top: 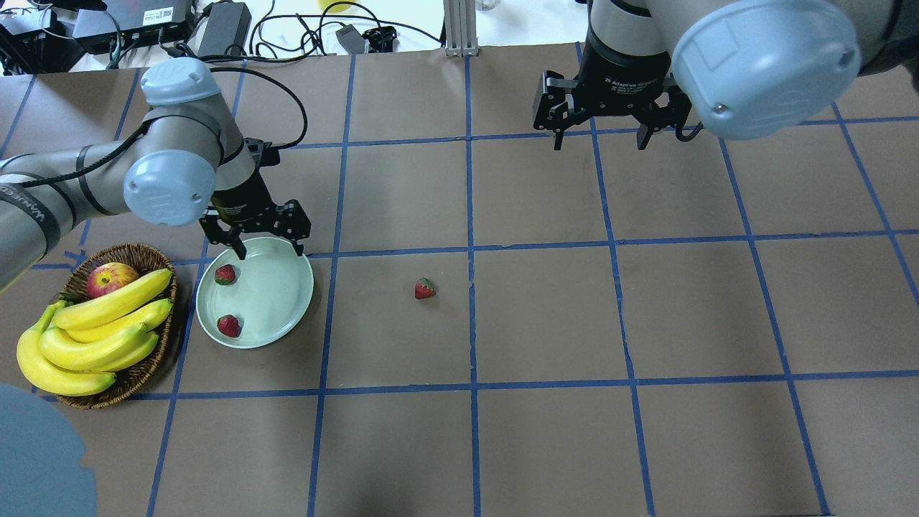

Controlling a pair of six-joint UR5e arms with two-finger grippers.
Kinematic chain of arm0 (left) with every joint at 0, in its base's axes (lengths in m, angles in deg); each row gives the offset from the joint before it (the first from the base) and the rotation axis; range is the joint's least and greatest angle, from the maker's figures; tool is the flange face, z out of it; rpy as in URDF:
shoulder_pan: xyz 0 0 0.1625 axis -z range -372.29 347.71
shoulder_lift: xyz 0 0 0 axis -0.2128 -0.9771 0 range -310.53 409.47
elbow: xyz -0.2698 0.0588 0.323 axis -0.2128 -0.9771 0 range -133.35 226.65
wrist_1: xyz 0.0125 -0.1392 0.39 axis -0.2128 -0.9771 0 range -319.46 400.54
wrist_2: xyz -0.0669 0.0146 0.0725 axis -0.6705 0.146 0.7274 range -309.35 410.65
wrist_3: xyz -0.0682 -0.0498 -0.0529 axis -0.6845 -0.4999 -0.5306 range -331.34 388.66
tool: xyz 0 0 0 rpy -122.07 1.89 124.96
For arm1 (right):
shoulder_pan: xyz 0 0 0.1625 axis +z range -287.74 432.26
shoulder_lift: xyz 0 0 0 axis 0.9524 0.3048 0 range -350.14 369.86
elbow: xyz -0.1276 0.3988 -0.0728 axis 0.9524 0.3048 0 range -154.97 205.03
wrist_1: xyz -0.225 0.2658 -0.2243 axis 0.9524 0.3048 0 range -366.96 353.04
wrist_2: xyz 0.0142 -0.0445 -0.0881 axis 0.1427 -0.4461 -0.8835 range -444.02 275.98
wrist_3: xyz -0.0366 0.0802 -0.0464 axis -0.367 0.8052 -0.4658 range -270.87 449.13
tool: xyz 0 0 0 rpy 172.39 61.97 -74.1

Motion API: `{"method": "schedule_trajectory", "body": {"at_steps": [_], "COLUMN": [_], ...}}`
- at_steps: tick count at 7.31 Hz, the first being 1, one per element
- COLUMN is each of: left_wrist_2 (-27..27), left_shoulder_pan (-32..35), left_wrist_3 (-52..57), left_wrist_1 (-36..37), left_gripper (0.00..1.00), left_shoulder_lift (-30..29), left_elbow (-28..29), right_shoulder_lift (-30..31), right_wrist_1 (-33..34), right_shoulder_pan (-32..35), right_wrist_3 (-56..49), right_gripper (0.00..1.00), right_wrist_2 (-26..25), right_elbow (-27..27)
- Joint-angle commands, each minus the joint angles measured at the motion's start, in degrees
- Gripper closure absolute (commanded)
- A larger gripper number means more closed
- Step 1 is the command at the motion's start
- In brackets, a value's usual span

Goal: Collect all strawberries into plate
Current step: 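Reach the left gripper to the last strawberry and grasp it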

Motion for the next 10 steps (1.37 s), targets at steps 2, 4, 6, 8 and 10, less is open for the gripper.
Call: {"method": "schedule_trajectory", "body": {"at_steps": [2,4,6,8,10], "left_wrist_2": [-10.08,-11.68,-11.51,-11.33,-11.24], "left_shoulder_pan": [10.71,14.51,15.30,15.74,16.45], "left_wrist_3": [-13.04,-12.19,-2.23,5.97,6.01], "left_wrist_1": [8.02,10.92,11.02,11.02,11.11], "left_gripper": [0.00,0.00,0.00,0.00,0.18], "left_shoulder_lift": [-1.16,-2.73,-3.80,-4.24,-4.59], "left_elbow": [-0.42,-0.68,-1.21,-3.31,-3.76], "right_shoulder_lift": [0.02,0.02,-0.16,-0.25,-0.25], "right_wrist_1": [-0.05,0.04,0.04,0.13,0.13], "right_shoulder_pan": [-0.07,-0.07,-0.34,-0.43,-0.69], "right_wrist_3": [0.08,0.08,0.08,0.16,0.60], "right_gripper": [0.00,0.00,0.00,0.00,0.00], "right_wrist_2": [0.00,0.00,0.00,0.09,0.09], "right_elbow": [-0.16,-0.16,-0.16,-0.24,-0.24]}}
